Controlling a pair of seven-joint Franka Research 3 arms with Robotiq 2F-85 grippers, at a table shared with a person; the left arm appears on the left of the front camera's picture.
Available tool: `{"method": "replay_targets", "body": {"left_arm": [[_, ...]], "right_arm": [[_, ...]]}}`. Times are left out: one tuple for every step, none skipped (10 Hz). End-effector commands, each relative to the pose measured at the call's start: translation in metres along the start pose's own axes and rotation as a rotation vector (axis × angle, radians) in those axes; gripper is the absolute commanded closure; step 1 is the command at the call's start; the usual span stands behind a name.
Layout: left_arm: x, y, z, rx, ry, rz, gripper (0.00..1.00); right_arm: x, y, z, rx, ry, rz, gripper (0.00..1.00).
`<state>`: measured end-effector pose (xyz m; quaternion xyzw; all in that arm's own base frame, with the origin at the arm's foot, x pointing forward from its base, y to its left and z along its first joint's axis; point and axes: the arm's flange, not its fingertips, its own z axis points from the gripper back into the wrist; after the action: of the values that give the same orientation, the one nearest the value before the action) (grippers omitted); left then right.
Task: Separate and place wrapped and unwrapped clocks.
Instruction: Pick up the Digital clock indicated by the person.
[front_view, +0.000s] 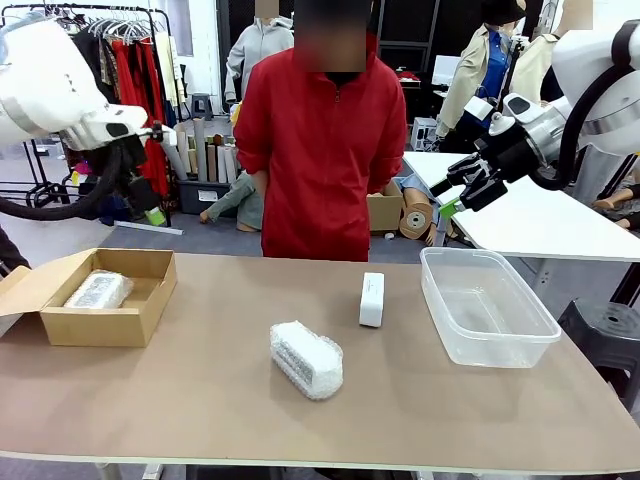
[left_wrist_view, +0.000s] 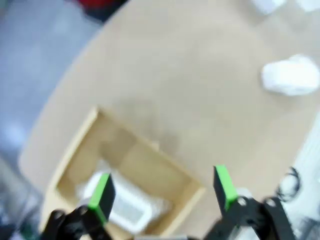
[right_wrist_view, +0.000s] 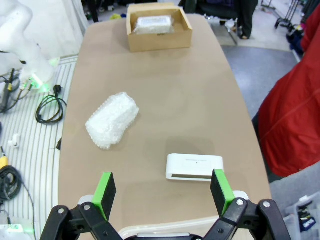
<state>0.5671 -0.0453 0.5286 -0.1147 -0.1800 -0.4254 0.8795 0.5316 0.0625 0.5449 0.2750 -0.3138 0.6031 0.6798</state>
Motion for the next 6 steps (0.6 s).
{"method": "replay_targets", "body": {"left_arm": [[-0.017, 0.000, 0.004, -0.173, -0.090, -0.130, 0.00], [-0.015, -0.003, 0.010, -0.220, -0.150, -0.241, 0.00], [-0.013, -0.007, 0.019, -0.236, -0.193, -0.349, 0.00], [-0.013, -0.006, 0.020, -0.265, -0.223, -0.394, 0.00], [-0.013, -0.002, 0.019, -0.191, -0.166, -0.351, 0.00], [-0.006, -0.013, 0.014, -0.216, -0.197, -0.341, 0.00]], "right_arm": [[0.001, 0.000, 0.001, -0.001, 0.002, 0.005, 0.00], [0.001, 0.000, 0.001, -0.001, 0.002, 0.005, 0.00], [0.001, 0.000, 0.001, -0.001, 0.002, 0.005, 0.00], [0.001, 0.000, 0.001, -0.001, 0.002, 0.005, 0.00], [0.001, 0.000, 0.001, -0.001, 0.002, 0.005, 0.00], [0.001, 0.000, 0.001, -0.001, 0.002, 0.005, 0.00]]}}
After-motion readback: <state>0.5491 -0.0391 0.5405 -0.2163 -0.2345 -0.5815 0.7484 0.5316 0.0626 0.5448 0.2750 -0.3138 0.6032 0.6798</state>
